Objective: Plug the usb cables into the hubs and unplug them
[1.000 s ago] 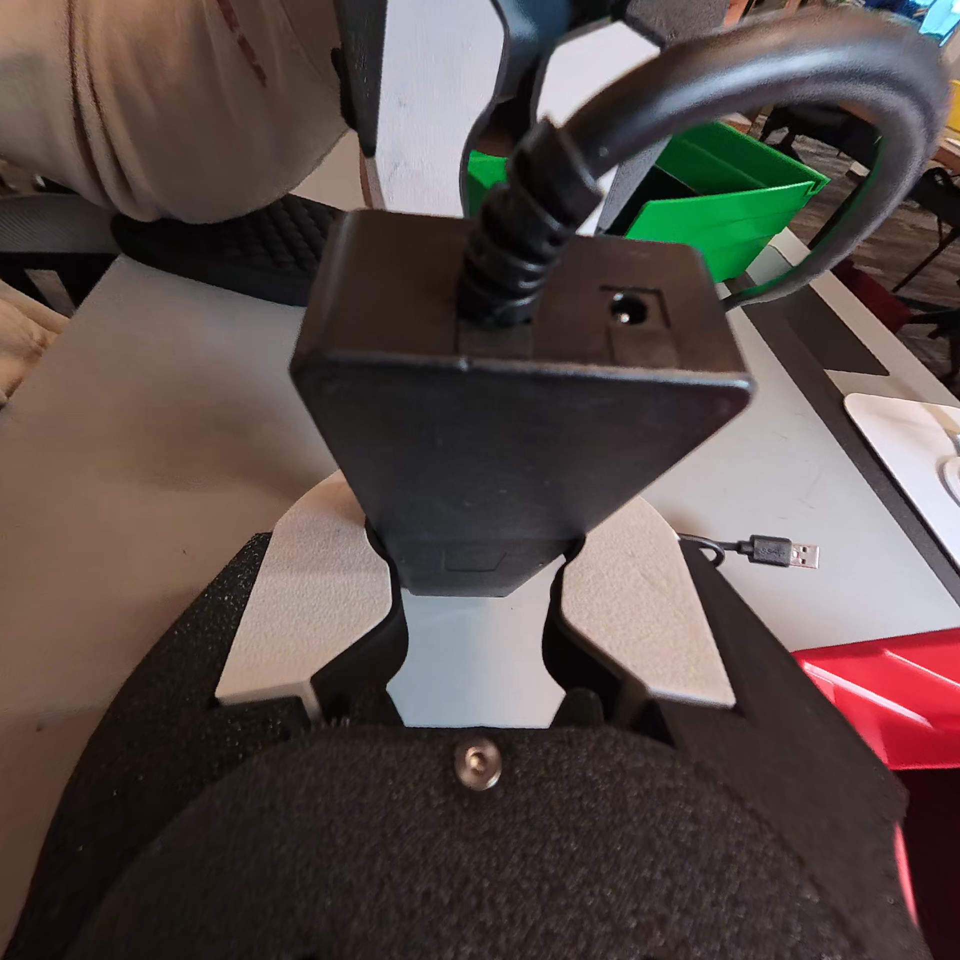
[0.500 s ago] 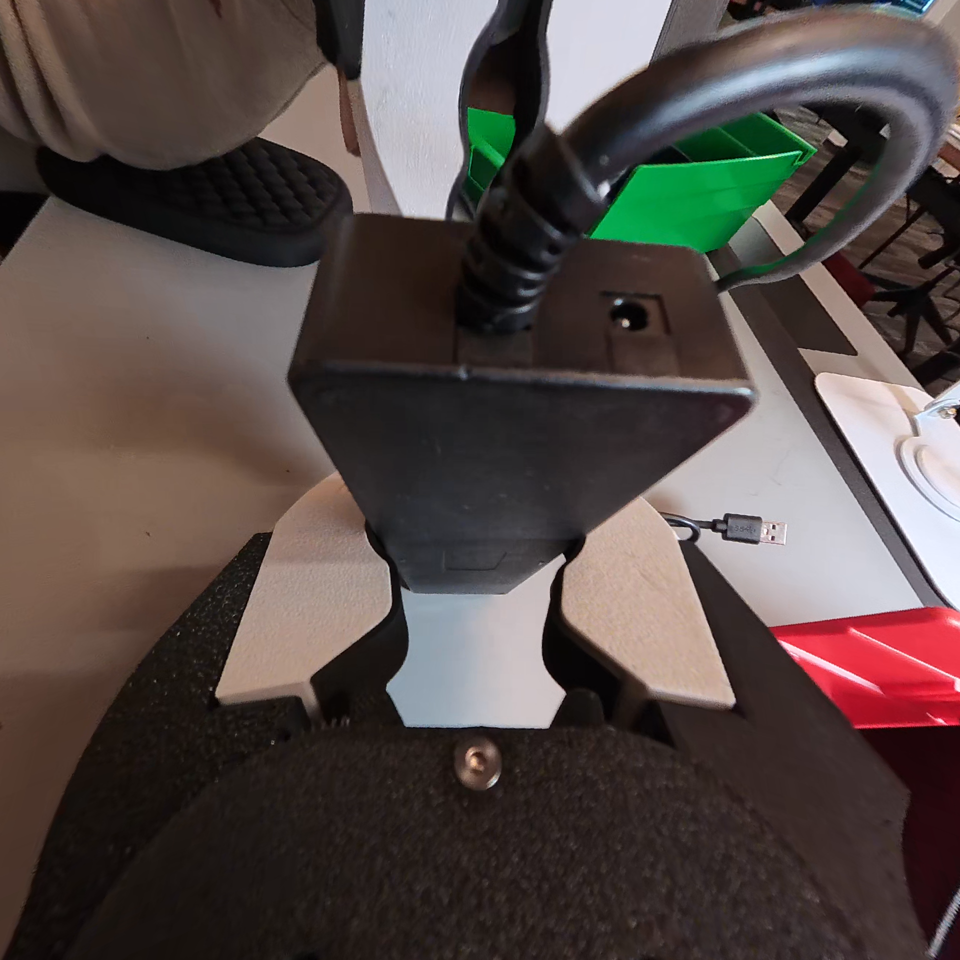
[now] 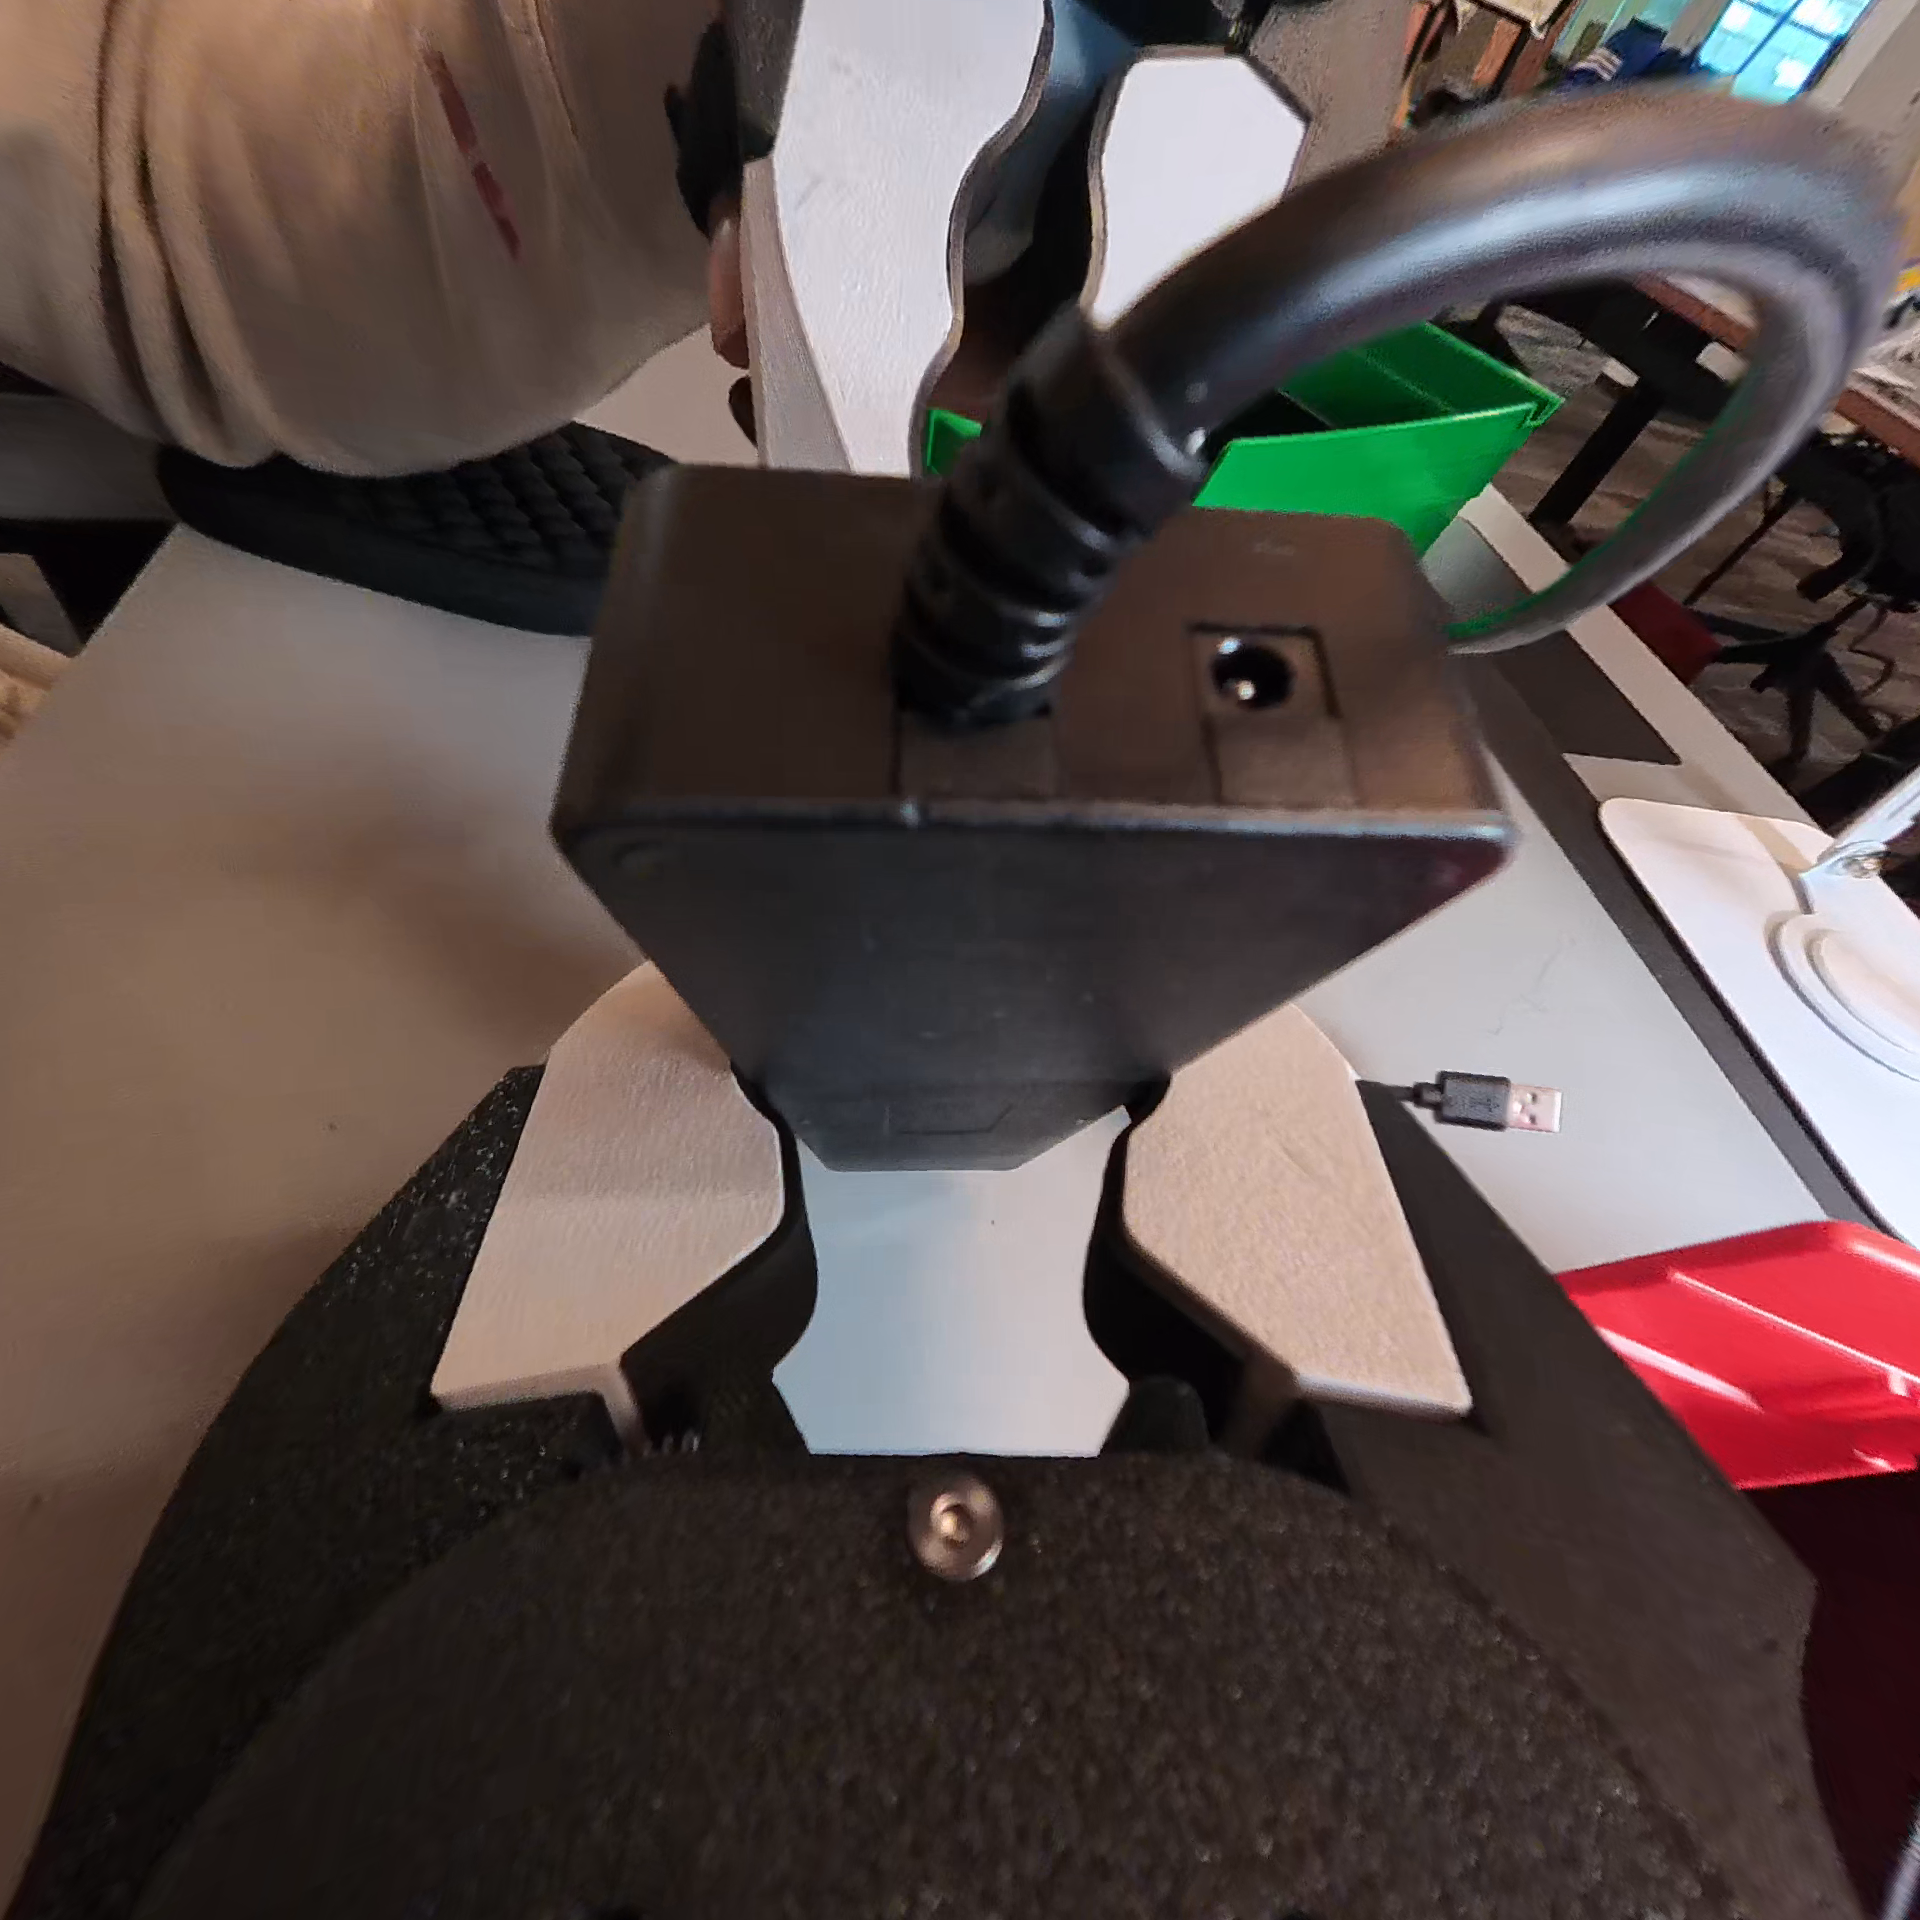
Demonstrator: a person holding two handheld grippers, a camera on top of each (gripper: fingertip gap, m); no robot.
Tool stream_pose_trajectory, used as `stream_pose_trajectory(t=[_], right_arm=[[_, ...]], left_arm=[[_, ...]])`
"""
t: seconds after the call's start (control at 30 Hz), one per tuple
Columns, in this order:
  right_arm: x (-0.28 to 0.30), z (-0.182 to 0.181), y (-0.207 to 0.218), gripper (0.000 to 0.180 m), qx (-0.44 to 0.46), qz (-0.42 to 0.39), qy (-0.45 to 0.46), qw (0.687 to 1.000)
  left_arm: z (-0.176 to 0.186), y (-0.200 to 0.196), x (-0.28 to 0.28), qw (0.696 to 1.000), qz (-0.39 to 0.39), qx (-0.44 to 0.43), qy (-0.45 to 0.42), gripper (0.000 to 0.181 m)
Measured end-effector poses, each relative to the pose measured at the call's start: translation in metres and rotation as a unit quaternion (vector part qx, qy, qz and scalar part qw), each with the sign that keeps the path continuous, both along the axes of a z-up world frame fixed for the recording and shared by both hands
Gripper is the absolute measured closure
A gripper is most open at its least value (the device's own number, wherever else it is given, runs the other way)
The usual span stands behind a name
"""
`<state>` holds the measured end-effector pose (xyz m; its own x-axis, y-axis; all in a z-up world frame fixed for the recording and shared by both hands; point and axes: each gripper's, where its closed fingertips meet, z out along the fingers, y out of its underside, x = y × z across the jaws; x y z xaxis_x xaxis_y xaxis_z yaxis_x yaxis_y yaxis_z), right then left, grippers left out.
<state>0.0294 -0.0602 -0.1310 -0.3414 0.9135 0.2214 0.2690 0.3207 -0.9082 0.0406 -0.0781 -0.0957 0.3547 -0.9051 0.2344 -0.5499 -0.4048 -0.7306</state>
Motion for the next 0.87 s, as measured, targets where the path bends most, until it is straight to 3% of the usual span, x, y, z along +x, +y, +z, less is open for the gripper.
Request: stream_pose_trajectory(t=[0.2,0.57,0.7,0.87], right_arm=[[0.000,0.001,-0.005,0.116,-0.007,0.008,0.005,1.000],[0.001,0.014,0.002,0.116,-0.061,0.001,0.035,0.998],[0.003,0.024,0.005,0.117,-0.079,-0.003,0.056,0.995],[0.002,0.022,0.011,0.116,-0.089,-0.012,0.057,0.994]], left_arm=[[-0.009,-0.003,0.004,1.000,-0.014,0.006,0.021,0.174],[0.009,0.012,0.003,0.998,0.011,0.047,-0.049,0.169],[0.053,0.032,-0.043,0.983,0.105,0.131,-0.080,0.151],[0.064,0.049,-0.176,0.933,0.322,0.158,0.009,0.147]])
